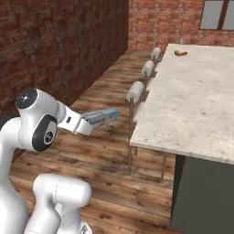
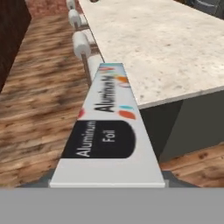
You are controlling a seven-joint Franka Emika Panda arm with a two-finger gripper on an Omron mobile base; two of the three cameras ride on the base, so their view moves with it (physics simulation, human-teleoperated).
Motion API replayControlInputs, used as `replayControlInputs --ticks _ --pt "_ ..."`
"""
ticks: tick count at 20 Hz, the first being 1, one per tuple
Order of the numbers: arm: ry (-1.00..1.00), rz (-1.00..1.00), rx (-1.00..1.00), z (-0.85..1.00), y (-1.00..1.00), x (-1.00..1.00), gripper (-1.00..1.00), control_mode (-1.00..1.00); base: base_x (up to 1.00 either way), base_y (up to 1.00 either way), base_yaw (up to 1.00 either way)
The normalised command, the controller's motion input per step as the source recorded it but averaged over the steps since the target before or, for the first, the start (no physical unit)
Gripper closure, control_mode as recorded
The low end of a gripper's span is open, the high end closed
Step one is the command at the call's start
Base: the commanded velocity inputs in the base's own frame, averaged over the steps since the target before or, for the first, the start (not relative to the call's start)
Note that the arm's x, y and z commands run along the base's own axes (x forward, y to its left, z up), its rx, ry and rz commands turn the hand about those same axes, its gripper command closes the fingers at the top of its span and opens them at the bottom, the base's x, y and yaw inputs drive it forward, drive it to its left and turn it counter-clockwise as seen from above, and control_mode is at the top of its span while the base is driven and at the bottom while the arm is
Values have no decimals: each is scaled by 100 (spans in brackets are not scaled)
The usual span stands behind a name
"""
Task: Retrieve the tupperware and aluminum foil from the cabinet and place them on the dining counter near the plate with lemon and carrot to prepare for storing leftovers.
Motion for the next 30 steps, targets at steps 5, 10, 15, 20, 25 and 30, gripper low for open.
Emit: replayControlInputs --ticks 5,10,15,20,25,30 --pt "0 0 0 0 0 0 100 100 95 100 -48" --pt "0 0 0 0 0 0 100 100 100 97 -49" --pt "0 0 0 0 0 0 100 100 100 99 -49" --pt "0 0 0 0 0 0 100 100 99 100 -50" --pt "0 0 0 0 0 0 100 100 100 100 -49" --pt "0 0 0 0 0 0 100 100 100 100 -46"
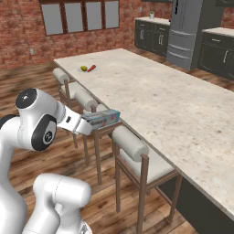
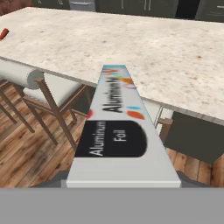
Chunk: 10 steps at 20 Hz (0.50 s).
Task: Retrieve the tupperware and aluminum foil from the cabinet and place them on the dining counter near the plate with lemon and carrot to prepare for storing leftovers.
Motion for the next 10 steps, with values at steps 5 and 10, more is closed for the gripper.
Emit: replayControlInputs --ticks 5,10 --pt "0 0 0 0 0 0 100 100 89 100 -40" --pt "0 0 0 0 0 0 100 100 66 100 -36"
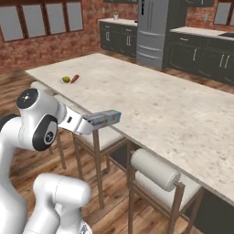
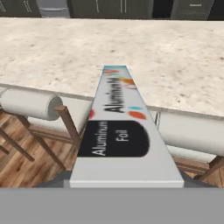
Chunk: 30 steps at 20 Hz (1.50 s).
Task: Retrieve the tupperware and aluminum foil from the cabinet and place them on the dining counter near the plate with lemon and carrot to prepare for storing leftovers.
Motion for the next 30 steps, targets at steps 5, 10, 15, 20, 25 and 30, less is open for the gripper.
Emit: replayControlInputs --ticks 5,10,15,20,25,30 --pt "0 0 0 0 0 0 100 100 62 100 -34" --pt "0 0 0 0 0 0 100 100 64 100 -29" --pt "0 0 0 0 0 0 100 100 68 100 -26" --pt "0 0 0 0 0 0 100 100 71 100 -26" --pt "0 0 0 0 0 0 100 100 79 100 -27" --pt "0 0 0 0 0 0 100 100 92 100 -34"
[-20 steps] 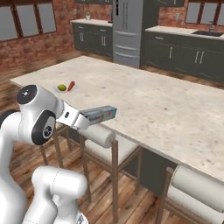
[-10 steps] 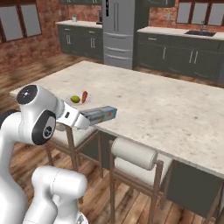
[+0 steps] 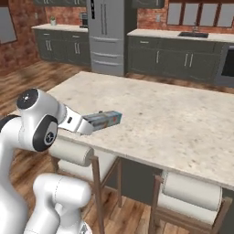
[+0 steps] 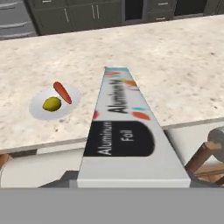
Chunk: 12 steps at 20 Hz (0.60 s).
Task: Retrieve the tupperware and aluminum foil from the cabinet and place them on the dining counter near the plate with lemon and carrot to prepare for storing leftovers.
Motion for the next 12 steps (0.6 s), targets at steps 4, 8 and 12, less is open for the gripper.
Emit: replayControlInputs --ticks 4,8,12 --pt "0 0 0 0 0 0 100 100 92 94 -36" --pt "0 0 0 0 0 0 100 100 86 70 -36" --pt "-6 -17 -6 -15 57 65 100 -100 0 0 0"
